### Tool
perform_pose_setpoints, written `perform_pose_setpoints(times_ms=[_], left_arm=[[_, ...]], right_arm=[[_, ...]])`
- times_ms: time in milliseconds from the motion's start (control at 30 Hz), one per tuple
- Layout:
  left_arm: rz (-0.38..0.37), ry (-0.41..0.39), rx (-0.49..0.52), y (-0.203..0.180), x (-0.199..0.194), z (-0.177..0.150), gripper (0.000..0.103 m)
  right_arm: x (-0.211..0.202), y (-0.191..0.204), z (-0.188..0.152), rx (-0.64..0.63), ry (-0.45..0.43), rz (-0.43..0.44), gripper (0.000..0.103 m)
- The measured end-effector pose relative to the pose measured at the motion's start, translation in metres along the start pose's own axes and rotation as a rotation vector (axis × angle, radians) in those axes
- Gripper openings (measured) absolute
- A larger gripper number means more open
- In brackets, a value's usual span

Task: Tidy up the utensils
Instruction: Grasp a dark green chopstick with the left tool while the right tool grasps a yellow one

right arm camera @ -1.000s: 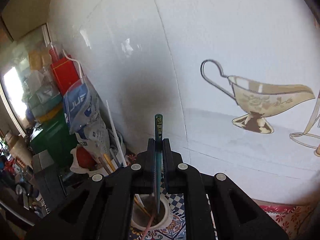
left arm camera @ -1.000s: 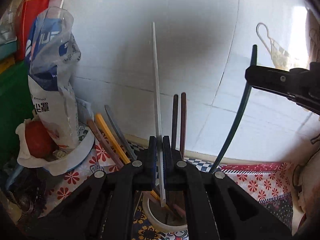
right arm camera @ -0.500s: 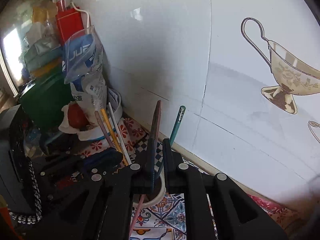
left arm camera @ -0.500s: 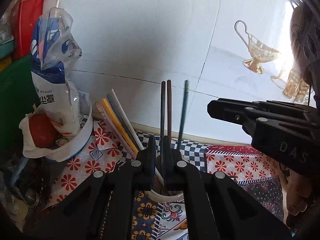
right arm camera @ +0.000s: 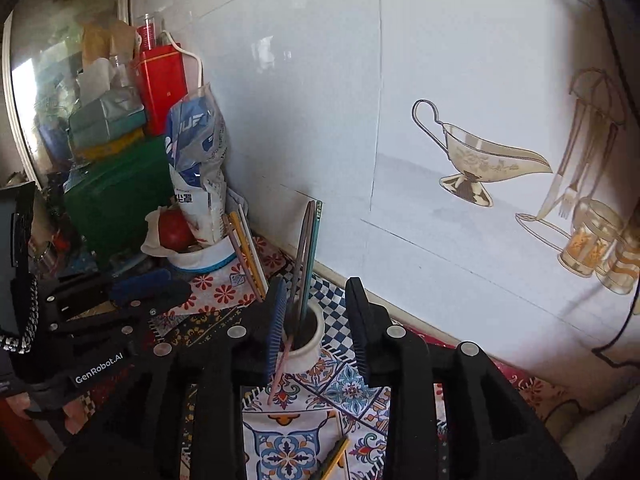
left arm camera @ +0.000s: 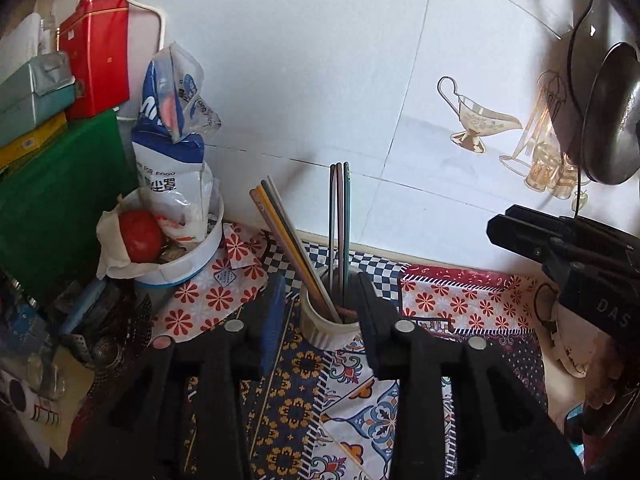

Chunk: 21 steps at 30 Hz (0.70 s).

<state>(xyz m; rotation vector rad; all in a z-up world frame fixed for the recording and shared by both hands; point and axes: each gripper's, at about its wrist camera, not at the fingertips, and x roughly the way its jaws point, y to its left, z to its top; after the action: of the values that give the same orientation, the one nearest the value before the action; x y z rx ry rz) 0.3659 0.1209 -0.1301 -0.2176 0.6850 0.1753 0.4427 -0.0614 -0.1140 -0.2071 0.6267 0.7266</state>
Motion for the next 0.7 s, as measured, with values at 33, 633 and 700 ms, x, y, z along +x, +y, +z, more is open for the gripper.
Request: perform_pose_setpoints(times_ms=[33,633,700], left_arm=[[0.006,-0.002,-0.003,0.001,-0.005,-0.005,0.042],[-0.018,0.230,0.034,0.003,-0.012,-0.104,0.046],[-0.022,0.268,0.044,0.000,-0.007,-0.117,0.046]], right_arm=[[-0.005,0.001,-0.004,0.006,-0.001,-0.002,0.028],[-0.002,-0.018,-0.154,0.243,0.296,-0.116,0.030],[0.007,-0.021,-0.177,0.280,0.354,-0.111,0.030]])
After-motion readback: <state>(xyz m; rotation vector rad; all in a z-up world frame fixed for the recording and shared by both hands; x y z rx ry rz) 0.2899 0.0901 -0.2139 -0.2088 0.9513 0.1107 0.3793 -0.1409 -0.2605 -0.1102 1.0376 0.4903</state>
